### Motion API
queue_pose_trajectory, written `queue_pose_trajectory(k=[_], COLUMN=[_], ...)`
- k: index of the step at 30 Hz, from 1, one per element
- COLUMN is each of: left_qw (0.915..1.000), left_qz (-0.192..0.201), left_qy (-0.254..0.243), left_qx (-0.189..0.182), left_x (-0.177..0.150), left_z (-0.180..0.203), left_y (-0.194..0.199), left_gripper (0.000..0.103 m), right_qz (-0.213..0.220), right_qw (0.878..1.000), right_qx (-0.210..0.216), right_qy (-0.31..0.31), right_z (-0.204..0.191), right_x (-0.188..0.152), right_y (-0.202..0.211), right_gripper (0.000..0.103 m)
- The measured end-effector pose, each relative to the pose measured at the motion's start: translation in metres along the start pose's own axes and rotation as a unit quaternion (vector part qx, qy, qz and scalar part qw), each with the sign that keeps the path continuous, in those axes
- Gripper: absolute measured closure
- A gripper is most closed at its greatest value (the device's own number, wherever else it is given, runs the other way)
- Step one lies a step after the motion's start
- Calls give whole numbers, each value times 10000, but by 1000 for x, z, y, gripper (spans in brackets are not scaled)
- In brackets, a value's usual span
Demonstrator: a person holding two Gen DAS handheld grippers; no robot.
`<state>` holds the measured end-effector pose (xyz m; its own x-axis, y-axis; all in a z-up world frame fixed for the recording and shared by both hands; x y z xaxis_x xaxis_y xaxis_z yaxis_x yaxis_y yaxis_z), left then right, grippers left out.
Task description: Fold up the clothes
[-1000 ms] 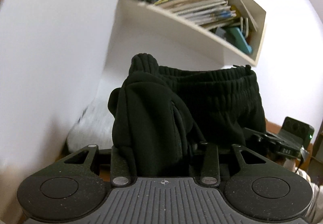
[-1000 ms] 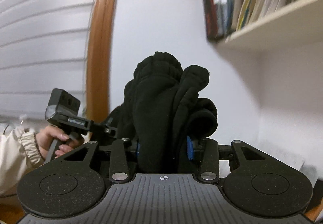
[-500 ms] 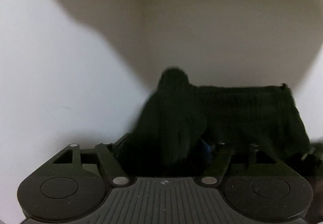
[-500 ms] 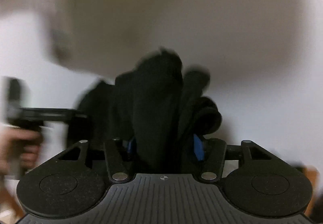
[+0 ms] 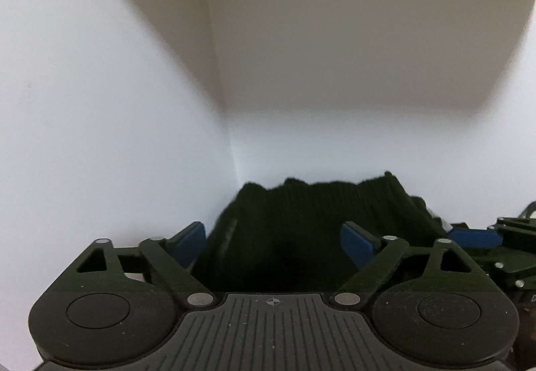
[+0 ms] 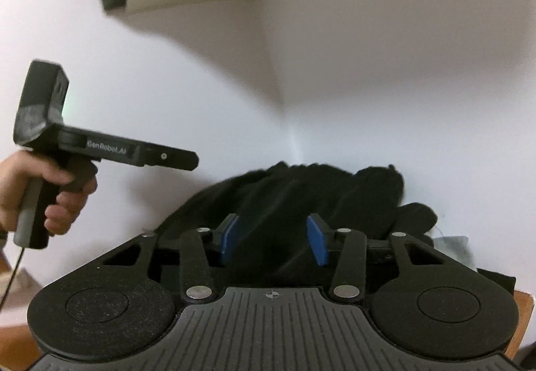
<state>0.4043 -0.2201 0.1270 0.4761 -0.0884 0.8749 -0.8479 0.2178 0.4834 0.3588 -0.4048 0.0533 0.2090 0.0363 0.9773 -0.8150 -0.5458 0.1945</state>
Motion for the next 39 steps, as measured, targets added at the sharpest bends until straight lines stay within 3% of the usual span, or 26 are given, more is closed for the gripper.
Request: queue_pose_trajectory(k=[7, 14, 19, 22, 24, 28, 29, 33, 39], left_qw=[9995, 9986, 9982, 9980, 9977, 9968, 9966, 9955, 9933], left_qz=[-96, -196, -192, -206, -154, -122, -105, -37, -14], left_qy=[297, 485, 556, 542, 594, 711, 727, 848, 1050], left_qx=[-54, -14, 141, 254, 286, 347, 370, 425, 474], left_x=[-20, -36, -41, -46, -50, -64, -69, -88, -118], left_z=[-18, -30, -32, -31, -31, -34, -35, -44, -57], left_y=[4, 6, 26, 47, 63, 96, 105, 141, 187], left_gripper=[0, 0, 0, 0, 0, 0, 0, 0, 0], right_qz=[-219, -342, -327, -226, -212, -224, -218, -463, -730], right_qw=[9986, 9971, 9966, 9972, 9976, 9988, 9990, 9978, 9955], right_qx=[217, -62, -246, -276, -260, -40, 44, 455, 592], right_qy=[439, 675, 714, 651, 604, 433, 386, 129, 86], right_z=[-43, -53, -58, -66, -74, -93, -99, -123, -149], right_x=[-14, -50, -48, -39, -34, -28, -27, -30, -38], right_y=[-2, 29, 33, 45, 49, 52, 52, 45, 48], right_gripper=[61, 61, 59, 42, 37, 5, 1, 0, 0])
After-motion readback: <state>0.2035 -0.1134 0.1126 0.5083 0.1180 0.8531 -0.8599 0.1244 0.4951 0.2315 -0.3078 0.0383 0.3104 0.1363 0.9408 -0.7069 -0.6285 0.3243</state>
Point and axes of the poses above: each gripper's, at about its wrist camera, not at the fingertips, and y roughly against the way its jaws point, z to its right, x to its top, the point moved 6 cm from there along -y, roughly the way its jaws point, and after that the axes turned 10 degrees about y, right-handed, at the moved point
